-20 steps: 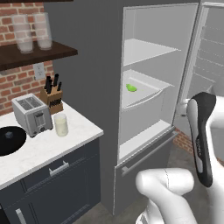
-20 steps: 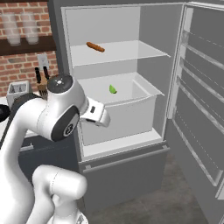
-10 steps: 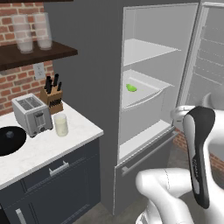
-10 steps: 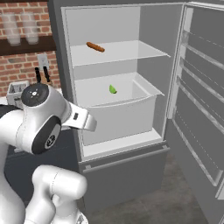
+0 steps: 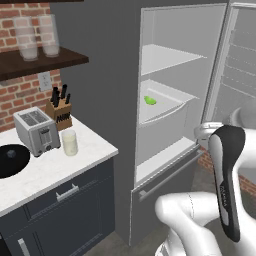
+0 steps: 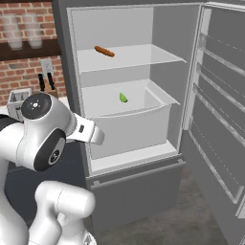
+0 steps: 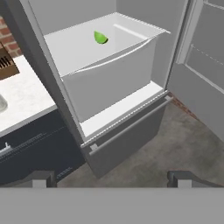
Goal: Grab a lemon wedge from the fridge and one ice cube from the ice bowl, and put them in the glass of lemonade.
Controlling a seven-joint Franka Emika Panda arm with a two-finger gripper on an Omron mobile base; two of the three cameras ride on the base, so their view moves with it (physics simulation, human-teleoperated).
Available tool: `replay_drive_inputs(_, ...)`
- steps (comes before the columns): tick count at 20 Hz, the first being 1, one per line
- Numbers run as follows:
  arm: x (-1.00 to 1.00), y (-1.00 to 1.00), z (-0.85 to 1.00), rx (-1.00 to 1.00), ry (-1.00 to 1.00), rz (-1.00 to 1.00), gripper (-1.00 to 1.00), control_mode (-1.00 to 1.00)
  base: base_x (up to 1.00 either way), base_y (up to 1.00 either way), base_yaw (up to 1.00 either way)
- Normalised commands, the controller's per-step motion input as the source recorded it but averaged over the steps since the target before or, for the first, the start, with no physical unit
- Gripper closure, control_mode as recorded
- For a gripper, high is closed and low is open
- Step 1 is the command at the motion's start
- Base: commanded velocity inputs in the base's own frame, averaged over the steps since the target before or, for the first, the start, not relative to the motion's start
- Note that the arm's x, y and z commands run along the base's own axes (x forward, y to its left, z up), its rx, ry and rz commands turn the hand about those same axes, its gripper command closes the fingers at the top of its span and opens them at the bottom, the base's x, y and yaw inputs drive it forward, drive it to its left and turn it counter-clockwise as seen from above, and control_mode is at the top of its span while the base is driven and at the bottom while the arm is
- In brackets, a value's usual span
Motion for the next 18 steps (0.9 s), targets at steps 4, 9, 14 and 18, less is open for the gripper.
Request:
replay_drive_inputs(4, 0.0, 0.0, 0.0, 0.0, 0.0, 0.0, -1.0, -1.0, 0.0, 0.0, 0.0)
replay_drive_inputs(9, 0.0, 0.0, 0.0, 0.0, 0.0, 0.0, -1.0, -1.0, 0.0, 0.0, 0.0)
replay_drive_inputs(14, 0.0, 0.0, 0.0, 0.0, 0.0, 0.0, -1.0, 1.0, -0.02, -0.01, 0.01)
replay_drive_inputs(18, 0.0, 0.0, 0.0, 0.0, 0.0, 0.0, -1.0, 1.0, 0.21, -0.44, 0.14)
